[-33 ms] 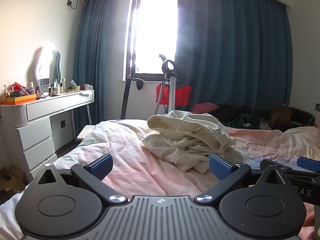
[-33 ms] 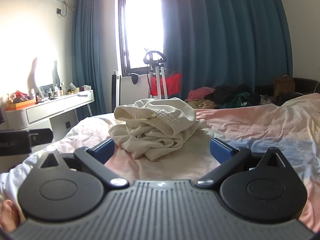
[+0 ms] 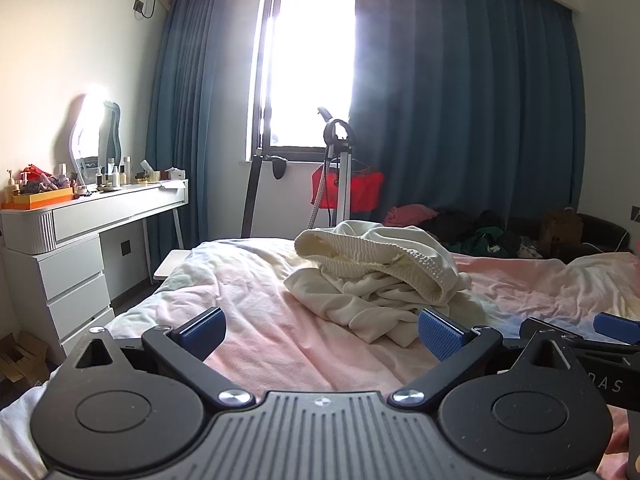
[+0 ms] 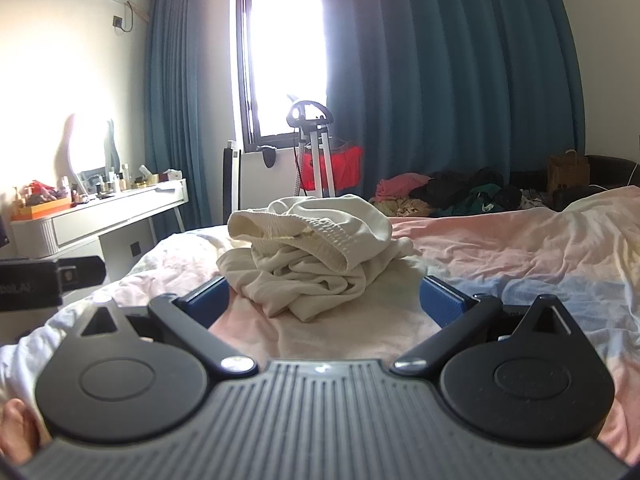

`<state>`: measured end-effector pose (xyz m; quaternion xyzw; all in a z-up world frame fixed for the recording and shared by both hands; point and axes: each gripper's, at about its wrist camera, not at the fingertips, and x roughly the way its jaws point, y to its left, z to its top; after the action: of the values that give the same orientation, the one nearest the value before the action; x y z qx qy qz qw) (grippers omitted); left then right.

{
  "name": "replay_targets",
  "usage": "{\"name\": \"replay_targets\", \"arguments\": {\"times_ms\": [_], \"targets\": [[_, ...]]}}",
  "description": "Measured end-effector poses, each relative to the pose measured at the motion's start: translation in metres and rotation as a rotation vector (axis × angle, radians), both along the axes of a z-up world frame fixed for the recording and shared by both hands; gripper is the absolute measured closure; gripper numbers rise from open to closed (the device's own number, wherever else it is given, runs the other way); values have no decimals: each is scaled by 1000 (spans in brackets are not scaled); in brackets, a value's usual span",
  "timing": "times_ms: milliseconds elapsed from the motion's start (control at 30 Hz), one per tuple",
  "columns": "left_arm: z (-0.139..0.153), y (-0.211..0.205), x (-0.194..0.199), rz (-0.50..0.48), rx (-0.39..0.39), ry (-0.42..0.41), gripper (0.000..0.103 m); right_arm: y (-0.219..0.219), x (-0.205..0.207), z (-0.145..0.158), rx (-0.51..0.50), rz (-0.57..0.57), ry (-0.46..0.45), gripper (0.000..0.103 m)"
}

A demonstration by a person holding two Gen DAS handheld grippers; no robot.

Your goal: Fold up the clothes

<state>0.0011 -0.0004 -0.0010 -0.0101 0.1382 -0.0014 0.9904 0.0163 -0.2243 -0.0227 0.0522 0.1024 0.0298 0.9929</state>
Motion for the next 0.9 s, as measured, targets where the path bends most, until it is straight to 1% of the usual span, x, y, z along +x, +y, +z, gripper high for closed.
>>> {"name": "replay_targets", "arguments": {"times_ms": [67, 267, 467, 633, 900], "targets": [[-1, 0, 1, 1, 1, 2, 0, 0, -1, 0, -5, 2, -10, 0], [-5, -2, 5, 5, 3, 9, 0, 8, 1, -5, -40, -4, 0, 0], [-1, -2, -2, 17, 14, 7, 0, 3, -2, -2, -29, -15, -6, 0], [-2, 1, 1, 15, -1, 6, 0, 4, -2, -3, -32, -18, -13, 0], [-5, -2, 2, 9, 16, 10, 0, 3, -2, -1, -21, -15, -7, 0]]}}
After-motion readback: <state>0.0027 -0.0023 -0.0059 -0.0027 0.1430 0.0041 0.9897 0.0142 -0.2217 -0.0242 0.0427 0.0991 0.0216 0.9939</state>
